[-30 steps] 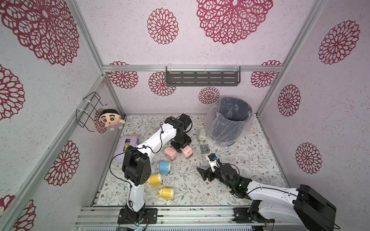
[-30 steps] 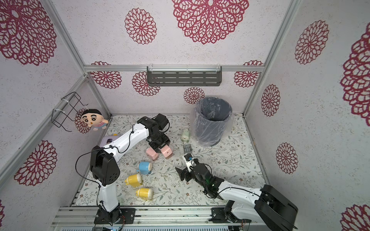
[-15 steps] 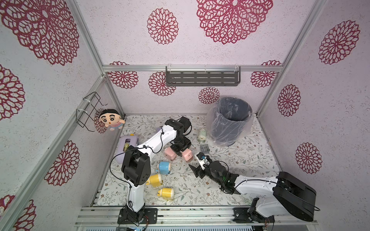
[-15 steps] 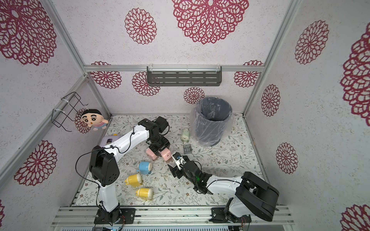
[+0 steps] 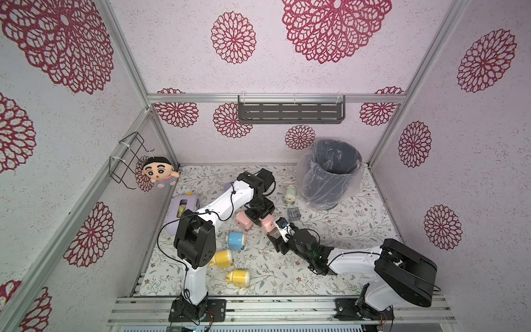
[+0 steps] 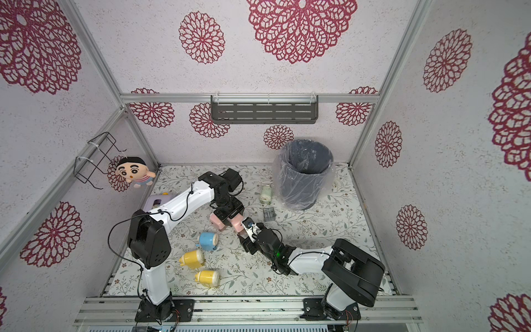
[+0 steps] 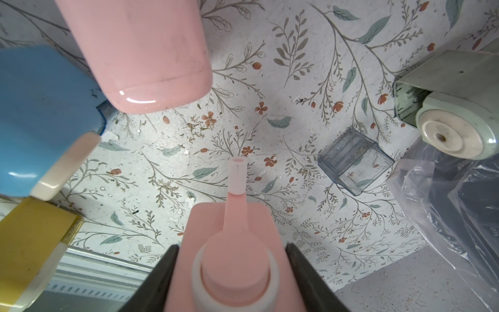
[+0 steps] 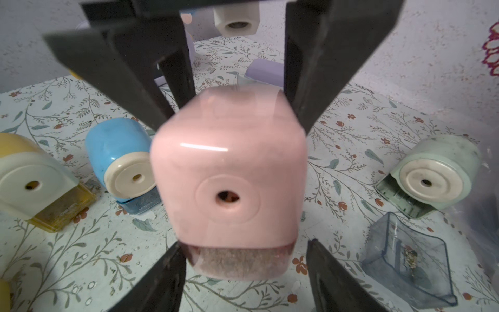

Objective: Take out the pencil sharpener tray and clean the shavings
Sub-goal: Open the container of the pencil sharpener.

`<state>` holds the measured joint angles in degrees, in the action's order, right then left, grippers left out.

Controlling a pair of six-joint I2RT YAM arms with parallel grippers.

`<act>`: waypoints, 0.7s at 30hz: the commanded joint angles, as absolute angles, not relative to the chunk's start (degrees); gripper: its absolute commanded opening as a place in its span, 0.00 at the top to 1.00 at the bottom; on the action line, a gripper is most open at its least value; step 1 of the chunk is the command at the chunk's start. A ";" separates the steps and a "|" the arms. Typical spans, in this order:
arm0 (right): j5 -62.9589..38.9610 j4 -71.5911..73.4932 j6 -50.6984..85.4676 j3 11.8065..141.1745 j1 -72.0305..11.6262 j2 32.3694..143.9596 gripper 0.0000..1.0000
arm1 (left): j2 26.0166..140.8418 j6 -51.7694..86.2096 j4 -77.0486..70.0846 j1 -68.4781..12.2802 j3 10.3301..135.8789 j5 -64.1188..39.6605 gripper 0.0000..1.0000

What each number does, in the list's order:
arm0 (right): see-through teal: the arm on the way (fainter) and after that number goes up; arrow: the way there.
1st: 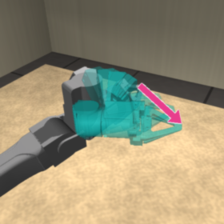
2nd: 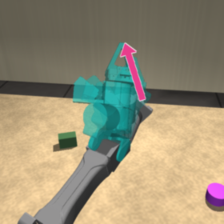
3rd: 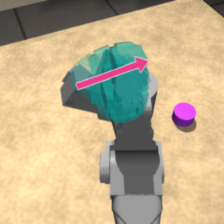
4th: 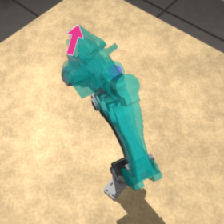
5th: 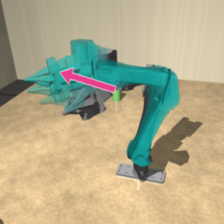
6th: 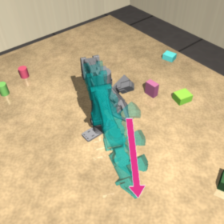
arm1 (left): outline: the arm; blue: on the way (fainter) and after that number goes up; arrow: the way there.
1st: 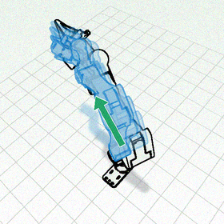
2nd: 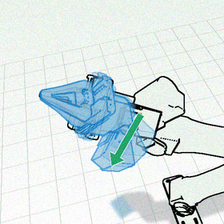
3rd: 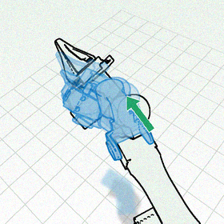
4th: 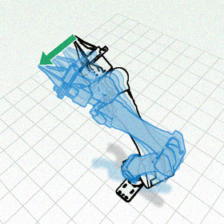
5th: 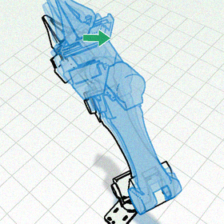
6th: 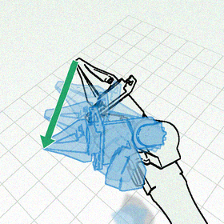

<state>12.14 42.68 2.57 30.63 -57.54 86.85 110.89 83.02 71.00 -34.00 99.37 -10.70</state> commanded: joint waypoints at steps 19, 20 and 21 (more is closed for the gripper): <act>10.46 46.97 2.81 30.61 -57.75 85.04 0.54 | 109.24 83.93 72.11 -34.37 100.36 -9.17 0.81; 10.23 46.93 2.79 30.32 -57.74 84.76 0.55 | 109.29 84.01 72.31 -34.37 100.57 -8.73 0.81; 10.09 47.19 2.73 29.99 -57.75 84.35 0.55 | 109.42 83.94 72.55 -34.34 100.68 -8.35 0.81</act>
<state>10.41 44.14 2.52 30.39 -57.54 86.78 110.89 83.24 71.59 -34.09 99.37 -9.89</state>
